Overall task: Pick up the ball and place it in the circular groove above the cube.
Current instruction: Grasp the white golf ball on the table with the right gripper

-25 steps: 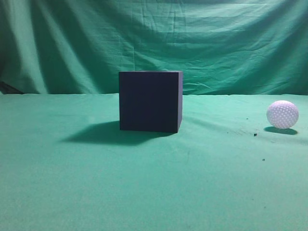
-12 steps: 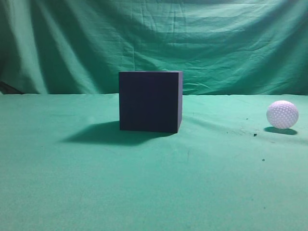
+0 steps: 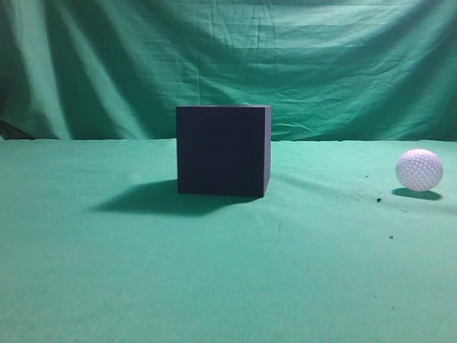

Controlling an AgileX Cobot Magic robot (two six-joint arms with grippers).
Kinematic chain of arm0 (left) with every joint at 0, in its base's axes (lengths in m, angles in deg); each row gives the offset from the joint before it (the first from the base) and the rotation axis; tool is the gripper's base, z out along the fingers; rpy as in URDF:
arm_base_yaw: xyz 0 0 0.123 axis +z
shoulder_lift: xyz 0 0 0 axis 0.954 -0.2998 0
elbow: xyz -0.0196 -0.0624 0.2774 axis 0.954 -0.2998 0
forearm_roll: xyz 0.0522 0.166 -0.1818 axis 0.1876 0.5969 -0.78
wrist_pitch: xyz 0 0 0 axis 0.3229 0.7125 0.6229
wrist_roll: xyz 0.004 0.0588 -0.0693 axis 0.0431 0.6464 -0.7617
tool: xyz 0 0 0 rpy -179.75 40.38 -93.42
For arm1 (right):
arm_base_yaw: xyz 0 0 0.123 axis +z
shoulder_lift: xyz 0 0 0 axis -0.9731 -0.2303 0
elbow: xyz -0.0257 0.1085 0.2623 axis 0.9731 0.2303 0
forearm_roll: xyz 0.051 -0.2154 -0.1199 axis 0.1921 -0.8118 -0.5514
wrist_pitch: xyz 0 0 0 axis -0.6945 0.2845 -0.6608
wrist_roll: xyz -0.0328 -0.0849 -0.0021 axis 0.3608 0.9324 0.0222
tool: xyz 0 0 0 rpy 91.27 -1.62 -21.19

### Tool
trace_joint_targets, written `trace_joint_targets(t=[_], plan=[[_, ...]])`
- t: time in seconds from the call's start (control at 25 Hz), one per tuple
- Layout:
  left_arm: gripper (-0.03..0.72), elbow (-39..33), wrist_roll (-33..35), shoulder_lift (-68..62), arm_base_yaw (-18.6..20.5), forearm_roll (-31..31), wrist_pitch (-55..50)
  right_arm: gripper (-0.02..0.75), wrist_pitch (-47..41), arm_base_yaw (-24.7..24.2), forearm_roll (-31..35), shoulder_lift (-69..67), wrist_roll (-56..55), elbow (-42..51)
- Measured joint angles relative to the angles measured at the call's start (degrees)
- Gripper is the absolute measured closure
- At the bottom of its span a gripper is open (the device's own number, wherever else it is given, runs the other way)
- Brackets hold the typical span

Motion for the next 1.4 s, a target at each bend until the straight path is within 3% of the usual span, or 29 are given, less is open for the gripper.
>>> trace_joint_targets(t=[0.16,0.44,0.6,0.64,0.68,0.96,1.04,1.36,1.4], plan=[[0.688,0.00,0.00,0.00,0.00,0.00,0.00,0.738,-7.94,0.13,1.01,-6.45,8.18,-6.97],[0.688,0.00,0.00,0.00,0.00,0.00,0.00,0.738,-18.40,9.90,-2.02,-20.48,13.90,-17.52],[0.688,0.00,0.00,0.00,0.00,0.00,0.00,0.738,-22.57,10.95,-3.34,-28.43,13.68,-22.36],[0.688,0.00,0.00,0.00,0.00,0.00,0.00,0.689,-23.56,10.95,-3.34,-30.34,13.68,-23.51],[0.688,0.00,0.00,0.00,0.00,0.00,0.00,0.689,-24.29,11.05,-3.45,-31.90,13.68,-24.52],[0.688,0.00,0.00,0.00,0.00,0.00,0.00,0.262,-26.27,11.38,-3.45,-42.50,15.03,-29.14],[0.688,0.00,0.00,0.00,0.00,0.00,0.00,0.171,-26.41,11.38,-3.45,-45.41,15.42,-30.62],[0.688,0.00,0.00,0.00,0.00,0.00,0.00,0.171,-25.60,11.38,-3.45,-55.63,15.57,-35.84],[0.688,0.00,0.00,0.00,0.00,0.00,0.00,0.212,-25.17,11.38,-3.45,-56.61,15.57,-36.38]])
